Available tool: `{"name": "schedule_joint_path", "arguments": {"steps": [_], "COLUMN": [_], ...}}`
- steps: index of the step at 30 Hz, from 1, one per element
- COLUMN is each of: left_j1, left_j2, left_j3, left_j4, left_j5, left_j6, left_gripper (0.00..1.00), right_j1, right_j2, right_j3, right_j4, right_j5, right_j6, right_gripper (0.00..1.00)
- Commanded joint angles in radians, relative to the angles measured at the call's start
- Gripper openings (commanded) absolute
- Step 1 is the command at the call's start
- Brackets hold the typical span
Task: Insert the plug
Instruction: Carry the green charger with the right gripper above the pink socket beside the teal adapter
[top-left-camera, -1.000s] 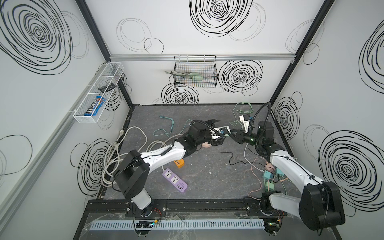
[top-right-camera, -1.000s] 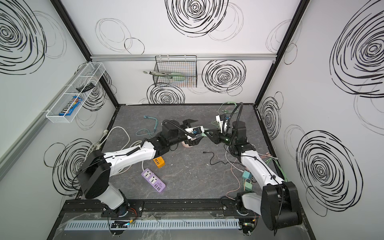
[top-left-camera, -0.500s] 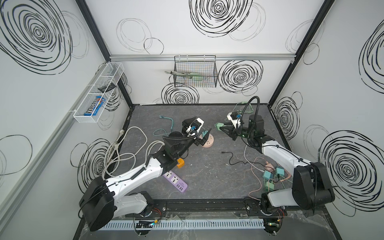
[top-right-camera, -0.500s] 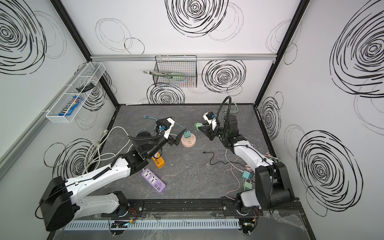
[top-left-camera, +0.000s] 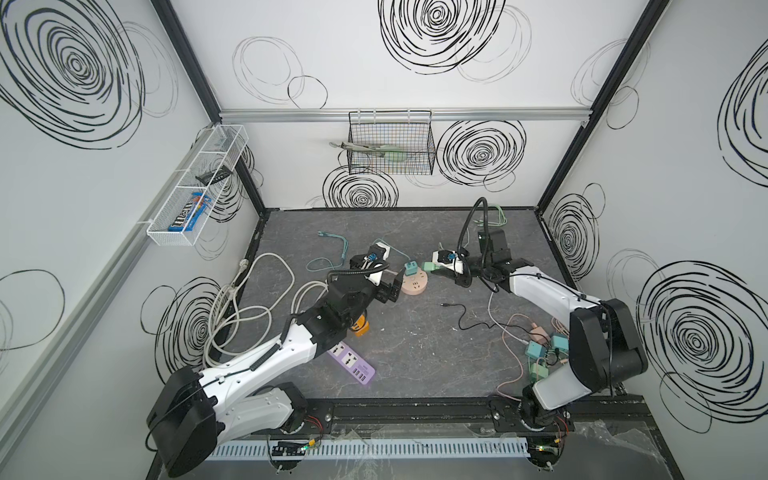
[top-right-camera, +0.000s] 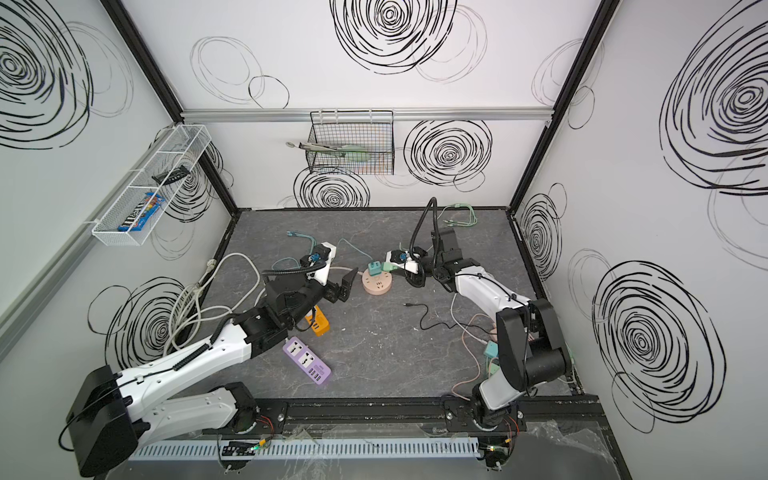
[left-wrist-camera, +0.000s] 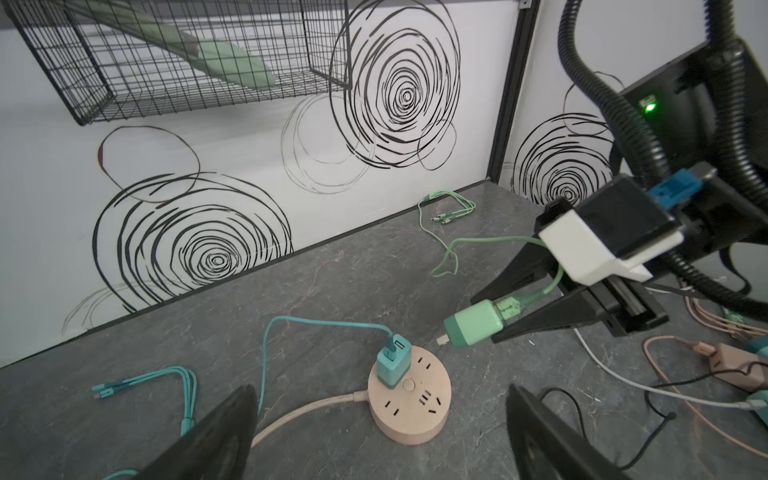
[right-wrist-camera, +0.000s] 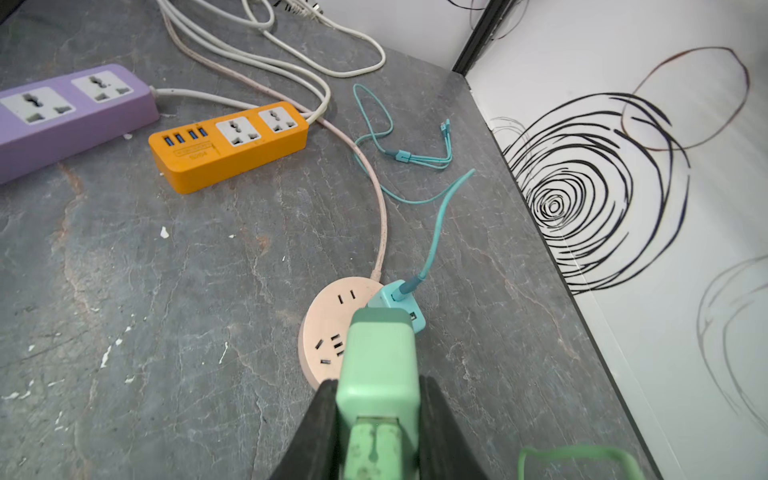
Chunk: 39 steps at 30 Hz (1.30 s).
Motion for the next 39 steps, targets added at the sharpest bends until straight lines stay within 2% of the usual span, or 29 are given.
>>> {"name": "schedule_joint_path", "arguments": {"steps": [1, 10, 14, 18, 23, 35, 39], "left_j1": [0.009, 0.033, 0.047, 0.052, 0.06, 0.074, 0.074], "left_j2": [-0.001, 0.009, 0.01, 0.014, 0.019, 0.022, 0.024], "left_j3": [-0.012, -0.042, -0.05, -0.05, -0.05, -0.055, -0.055], "left_j4": [-0.005, -0.011, -0.019, -0.024, -0.021, -0.011, -0.012], "left_j5": [-0.065, -0.124, -0.137, -0.158, -0.154, -0.136, -0.131], "left_j6": [-0.055, -0.087, -0.089, -0.083, -0.083, -0.098, -0.099], "left_gripper": [0.96, 0.96, 0.96, 0.96, 0.96, 0.96, 0.96], "right_j1": [0.014, 0.101, 0.141, 0.18, 0.222, 0.238, 0.237], "right_j2": [0.031, 0.186, 0.246, 0.306, 0.347, 0.344, 0.315], "right_j3": [0.065, 0.233, 0.316, 0.404, 0.441, 0.445, 0.443], "right_j4": [-0.154, -0.385, -0.468, -0.556, -0.578, -0.578, -0.567], "right_j5": [-0.021, 0.147, 0.256, 0.356, 0.456, 0.517, 0.5], "right_j6": [-0.142, -0.265, -0.307, -0.306, -0.262, -0.259, -0.26], "right_gripper": [0.01, 0.0, 0.0, 0.0, 0.0, 0.0, 0.0]}}
